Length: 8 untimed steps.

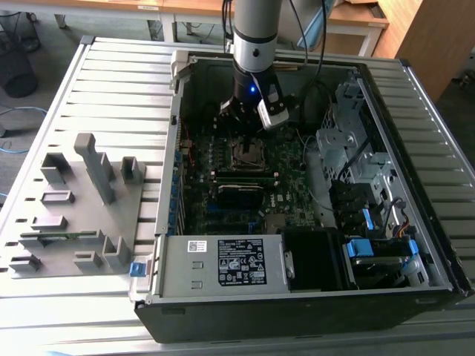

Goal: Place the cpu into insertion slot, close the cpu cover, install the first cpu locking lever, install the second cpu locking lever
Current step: 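Close the cpu cover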

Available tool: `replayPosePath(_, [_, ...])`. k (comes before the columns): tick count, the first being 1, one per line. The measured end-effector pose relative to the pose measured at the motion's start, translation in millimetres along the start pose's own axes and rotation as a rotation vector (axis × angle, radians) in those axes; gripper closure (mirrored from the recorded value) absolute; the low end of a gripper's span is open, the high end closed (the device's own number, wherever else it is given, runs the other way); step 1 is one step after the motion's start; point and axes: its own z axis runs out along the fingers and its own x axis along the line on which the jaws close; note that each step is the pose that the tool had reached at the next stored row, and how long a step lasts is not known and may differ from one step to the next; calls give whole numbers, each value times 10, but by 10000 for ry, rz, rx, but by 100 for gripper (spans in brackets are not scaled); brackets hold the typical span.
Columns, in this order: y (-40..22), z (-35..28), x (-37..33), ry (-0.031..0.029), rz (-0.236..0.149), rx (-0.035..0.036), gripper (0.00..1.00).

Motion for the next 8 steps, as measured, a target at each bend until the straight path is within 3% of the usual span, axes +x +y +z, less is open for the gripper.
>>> replayPosePath(1, [0, 0, 0, 26, 0, 2, 90])
replayPosePath(8, [-2, 2, 35, 26, -1, 1, 90])
